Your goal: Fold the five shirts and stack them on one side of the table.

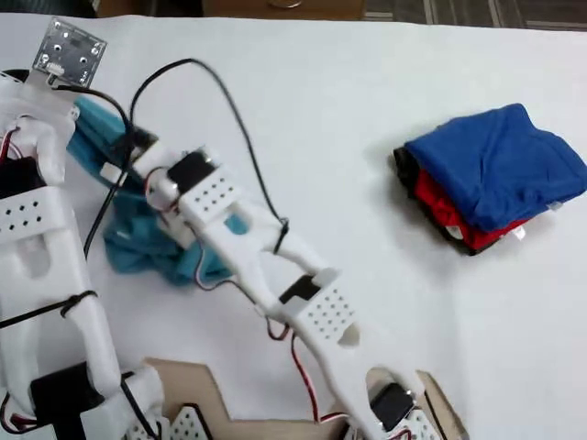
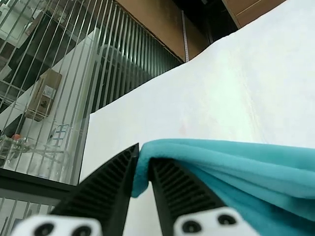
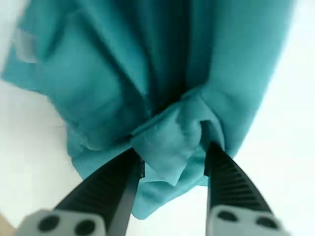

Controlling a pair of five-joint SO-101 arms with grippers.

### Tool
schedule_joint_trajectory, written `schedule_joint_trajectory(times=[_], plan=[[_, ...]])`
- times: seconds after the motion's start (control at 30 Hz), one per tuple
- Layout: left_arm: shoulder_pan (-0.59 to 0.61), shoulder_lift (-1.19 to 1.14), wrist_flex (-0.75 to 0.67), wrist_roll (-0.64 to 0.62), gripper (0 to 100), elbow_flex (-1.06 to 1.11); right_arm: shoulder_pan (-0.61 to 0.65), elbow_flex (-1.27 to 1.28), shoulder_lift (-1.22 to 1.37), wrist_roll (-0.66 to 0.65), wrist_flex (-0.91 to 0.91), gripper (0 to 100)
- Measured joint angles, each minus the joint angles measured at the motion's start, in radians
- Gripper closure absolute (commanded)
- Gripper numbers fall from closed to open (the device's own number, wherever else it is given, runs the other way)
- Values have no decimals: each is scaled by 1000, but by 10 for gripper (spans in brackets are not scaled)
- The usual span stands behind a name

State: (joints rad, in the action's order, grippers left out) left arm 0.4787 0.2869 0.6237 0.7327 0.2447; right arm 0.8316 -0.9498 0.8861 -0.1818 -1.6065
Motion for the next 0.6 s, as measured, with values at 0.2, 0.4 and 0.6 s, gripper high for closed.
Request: schedule_joint_trajectory(times=[0.2,0.4,0.6], plan=[[0,0,0,0,980,0,-2,0,0,0,25,804],[0,0,0,0,980,0,-20,0,55,-49,69,873],[-2,-2,0,0,980,0,-64,-18,146,-51,80,901]])
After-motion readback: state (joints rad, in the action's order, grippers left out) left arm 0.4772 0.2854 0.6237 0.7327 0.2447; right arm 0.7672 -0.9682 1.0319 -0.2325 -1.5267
